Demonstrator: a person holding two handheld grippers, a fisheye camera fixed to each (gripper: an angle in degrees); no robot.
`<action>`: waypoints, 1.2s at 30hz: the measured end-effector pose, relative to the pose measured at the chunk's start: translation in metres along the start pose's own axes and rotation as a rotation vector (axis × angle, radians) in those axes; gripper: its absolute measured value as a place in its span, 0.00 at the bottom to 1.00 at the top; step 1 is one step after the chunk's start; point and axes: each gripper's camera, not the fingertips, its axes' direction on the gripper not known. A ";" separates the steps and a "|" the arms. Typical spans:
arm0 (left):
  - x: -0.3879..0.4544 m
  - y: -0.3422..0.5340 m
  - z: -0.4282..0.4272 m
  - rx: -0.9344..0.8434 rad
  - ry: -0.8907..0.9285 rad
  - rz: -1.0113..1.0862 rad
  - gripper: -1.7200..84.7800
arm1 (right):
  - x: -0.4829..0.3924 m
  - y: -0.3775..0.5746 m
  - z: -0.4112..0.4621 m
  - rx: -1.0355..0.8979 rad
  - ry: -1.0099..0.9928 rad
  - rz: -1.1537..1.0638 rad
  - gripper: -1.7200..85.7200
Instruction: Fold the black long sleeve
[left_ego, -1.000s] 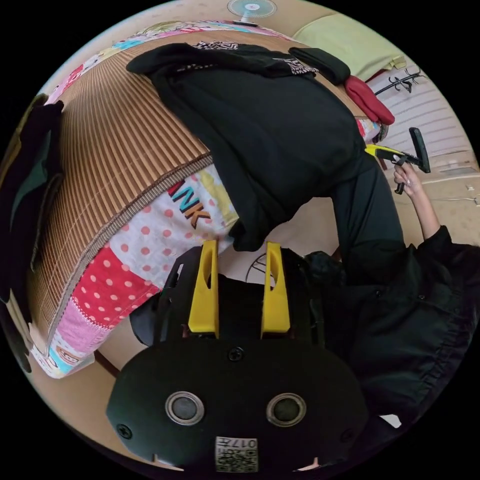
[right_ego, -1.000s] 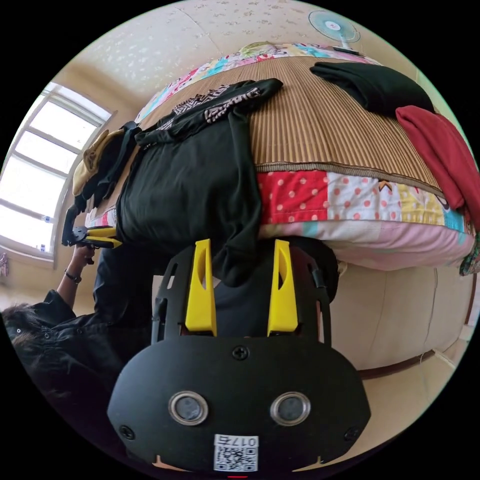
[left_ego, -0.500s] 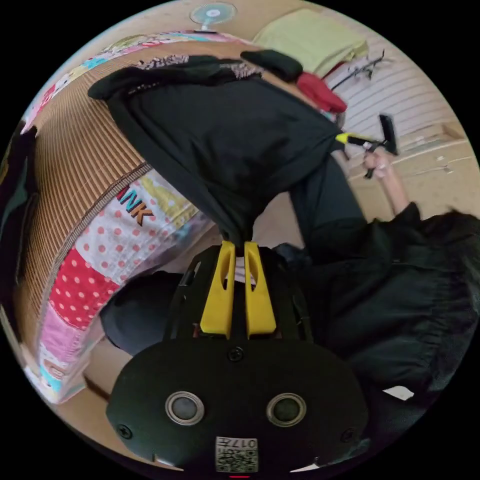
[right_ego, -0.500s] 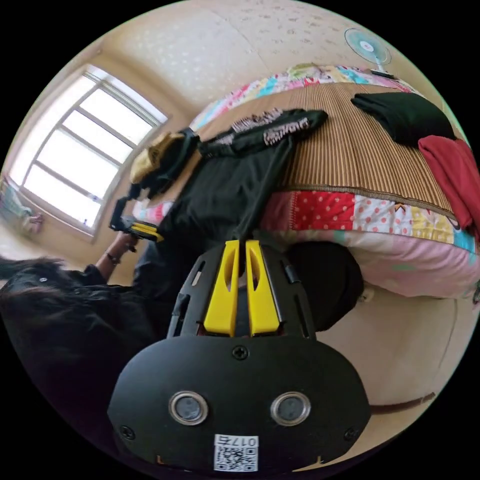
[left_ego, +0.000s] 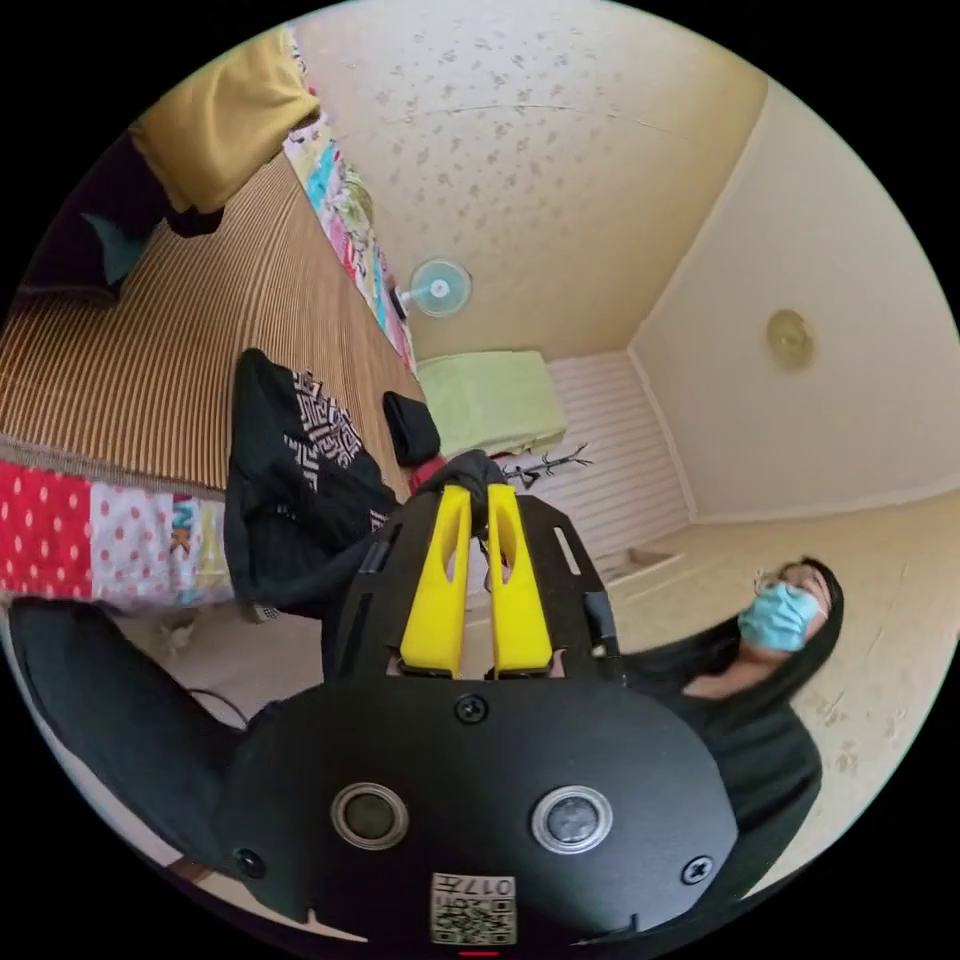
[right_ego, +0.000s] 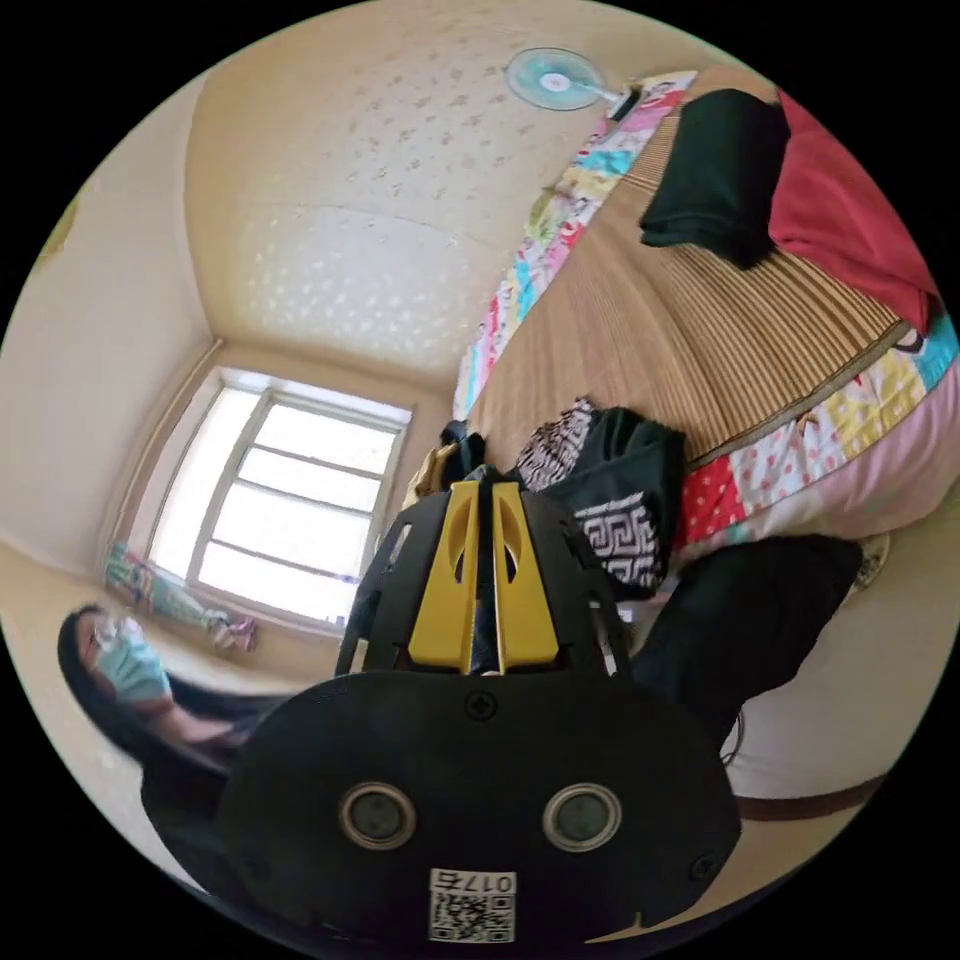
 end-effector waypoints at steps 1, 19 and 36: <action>-0.012 -0.030 0.010 0.016 -0.019 -0.020 0.06 | 0.011 -0.030 0.016 0.017 0.038 0.049 0.07; -0.123 0.017 0.000 0.149 -0.560 -0.268 0.23 | -0.026 0.037 0.101 0.156 0.517 -0.133 0.15; 0.010 -0.043 0.229 -0.126 -0.291 0.377 0.05 | 0.040 0.097 -0.030 0.258 0.419 0.123 0.14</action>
